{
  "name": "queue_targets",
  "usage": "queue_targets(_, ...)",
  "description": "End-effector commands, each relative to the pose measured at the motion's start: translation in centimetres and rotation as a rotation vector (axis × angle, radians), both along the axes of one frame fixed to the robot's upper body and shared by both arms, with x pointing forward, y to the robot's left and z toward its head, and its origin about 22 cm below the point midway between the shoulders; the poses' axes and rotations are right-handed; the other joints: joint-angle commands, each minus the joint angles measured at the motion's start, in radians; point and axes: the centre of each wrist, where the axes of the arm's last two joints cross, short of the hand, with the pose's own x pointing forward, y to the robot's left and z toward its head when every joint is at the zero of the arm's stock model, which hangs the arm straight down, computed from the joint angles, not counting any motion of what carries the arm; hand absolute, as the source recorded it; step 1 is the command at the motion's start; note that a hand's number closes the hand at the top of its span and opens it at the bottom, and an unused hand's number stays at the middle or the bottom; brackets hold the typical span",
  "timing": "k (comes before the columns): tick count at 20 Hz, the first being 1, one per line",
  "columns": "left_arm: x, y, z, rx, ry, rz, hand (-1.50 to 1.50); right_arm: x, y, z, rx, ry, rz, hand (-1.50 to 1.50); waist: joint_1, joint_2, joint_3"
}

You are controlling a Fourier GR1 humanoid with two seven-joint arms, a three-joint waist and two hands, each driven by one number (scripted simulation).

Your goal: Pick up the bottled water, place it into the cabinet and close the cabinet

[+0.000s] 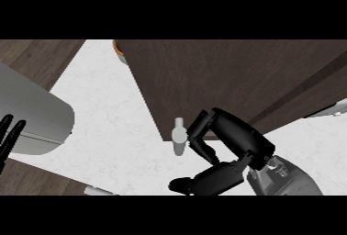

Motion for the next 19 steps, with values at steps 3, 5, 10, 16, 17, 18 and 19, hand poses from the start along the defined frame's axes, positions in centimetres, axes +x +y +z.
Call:
queue_targets(3,-0.4,0.6,-0.8,-0.012,0.013,0.027,-1.5,5.0,4.0,2.4,0.074,0.029,-0.224,1.5,-0.024,-0.008,0.003)
queue_targets(5,-0.4,0.7,-0.9,-0.012,0.008,0.031,-1.5,6.7,4.7,3.6,0.079,0.004,-0.271,1.5,-0.038,-0.008,0.005)
queue_targets(10,-0.7,1.0,-0.9,-0.006,0.008,0.015,-1.5,9.8,5.5,5.0,0.14,0.058,-0.391,1.5,-0.031,-0.007,0.007)
queue_targets(16,-0.9,2.0,-0.9,-0.021,0.006,0.049,-1.5,11.0,5.8,4.7,0.223,0.117,-0.468,-1.5,-0.055,-0.009,0.009)
queue_targets(17,-1.0,1.6,-1.1,-0.04,0.0,0.045,-1.5,11.3,5.8,4.6,0.225,0.123,-0.463,-1.5,-0.065,-0.008,0.01)
queue_targets(18,-0.8,1.8,-1.1,-0.022,0.014,0.044,-1.5,11.1,6.5,4.7,0.232,0.12,-0.446,-1.5,-0.062,-0.003,0.009)
queue_targets(19,-1.3,1.4,-1.7,-0.039,0.012,0.054,-1.5,11.4,6.3,4.2,0.231,0.124,-0.472,-1.5,-0.062,-0.007,0.009)
